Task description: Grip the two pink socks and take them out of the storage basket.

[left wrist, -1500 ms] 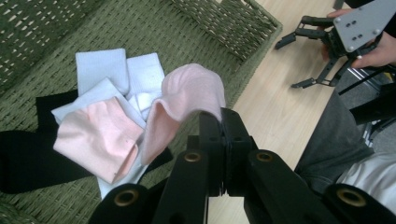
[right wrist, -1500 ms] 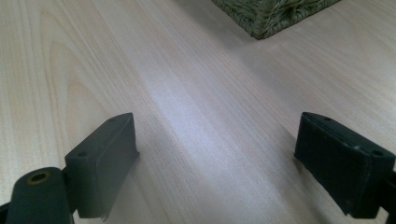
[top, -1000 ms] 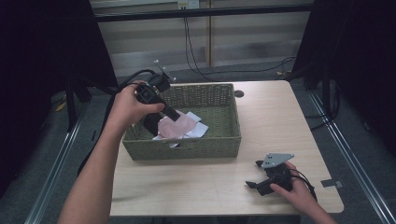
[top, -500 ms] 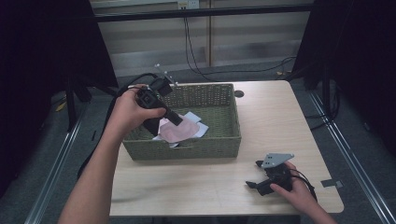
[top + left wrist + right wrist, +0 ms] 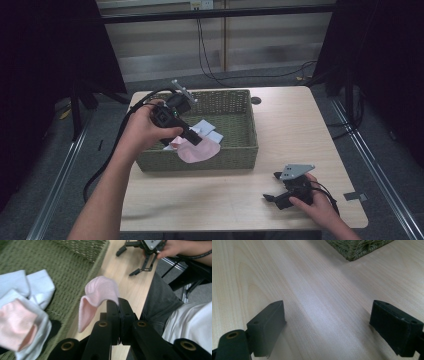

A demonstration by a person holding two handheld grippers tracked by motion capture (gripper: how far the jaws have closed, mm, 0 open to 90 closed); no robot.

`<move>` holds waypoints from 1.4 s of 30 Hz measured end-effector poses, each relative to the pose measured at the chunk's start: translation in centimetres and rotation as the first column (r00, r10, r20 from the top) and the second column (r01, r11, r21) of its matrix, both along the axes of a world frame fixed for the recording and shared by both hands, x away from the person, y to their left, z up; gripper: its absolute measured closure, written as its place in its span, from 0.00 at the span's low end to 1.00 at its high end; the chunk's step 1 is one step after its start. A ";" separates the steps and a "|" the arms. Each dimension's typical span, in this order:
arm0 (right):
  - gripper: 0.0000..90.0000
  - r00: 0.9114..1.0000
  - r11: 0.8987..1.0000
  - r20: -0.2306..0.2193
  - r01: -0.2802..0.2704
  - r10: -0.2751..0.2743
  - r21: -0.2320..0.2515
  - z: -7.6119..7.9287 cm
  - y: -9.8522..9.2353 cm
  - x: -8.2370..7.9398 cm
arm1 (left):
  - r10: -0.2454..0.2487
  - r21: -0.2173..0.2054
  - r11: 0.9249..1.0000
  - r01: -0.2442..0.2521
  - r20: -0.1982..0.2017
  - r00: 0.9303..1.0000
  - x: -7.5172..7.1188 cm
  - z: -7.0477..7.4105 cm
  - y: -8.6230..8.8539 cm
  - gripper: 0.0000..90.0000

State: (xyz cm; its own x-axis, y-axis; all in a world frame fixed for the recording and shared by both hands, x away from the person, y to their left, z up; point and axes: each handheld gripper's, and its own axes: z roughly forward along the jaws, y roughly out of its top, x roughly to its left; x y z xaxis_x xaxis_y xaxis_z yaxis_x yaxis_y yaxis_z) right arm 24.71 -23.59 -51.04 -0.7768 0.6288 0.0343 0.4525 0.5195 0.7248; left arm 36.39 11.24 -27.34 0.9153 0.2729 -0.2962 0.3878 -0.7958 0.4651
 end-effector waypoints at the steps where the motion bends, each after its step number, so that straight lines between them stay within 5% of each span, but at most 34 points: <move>1: 0.13 1.000 1.000 0.000 0.000 0.000 0.000 0.0 0.0 0.0 | -0.004 -0.007 1.000 0.004 0.000 1.000 -0.2 -0.2 -0.2 0.99; 9: 0.13 1.000 1.000 -0.003 -0.001 0.001 -0.002 0.0 0.0 0.0 | -0.044 0.014 0.999 0.045 -0.024 0.999 -1.1 -2.2 -1.0 0.98; 13: 0.13 1.000 1.000 -0.003 -0.001 0.001 -0.002 0.0 0.0 0.0 | -0.050 0.034 0.998 0.051 -0.037 0.998 -1.0 -3.3 -1.3 0.83; 17: 0.13 1.000 1.000 -0.003 -0.001 0.001 -0.002 0.0 0.0 0.0 | -0.011 0.056 0.998 0.012 -0.018 1.000 -0.5 -4.1 -1.3 0.70; 31: 0.13 1.000 1.000 -0.003 -0.001 0.001 -0.002 0.0 0.0 0.0 | 0.062 0.077 0.995 -0.064 0.030 0.998 1.3 -4.8 -0.4 0.54; 42: 0.13 1.000 1.000 -0.003 -0.001 0.001 -0.002 0.0 0.0 0.0 | 0.169 0.074 0.982 -0.176 0.086 0.982 3.9 -5.4 0.7 0.49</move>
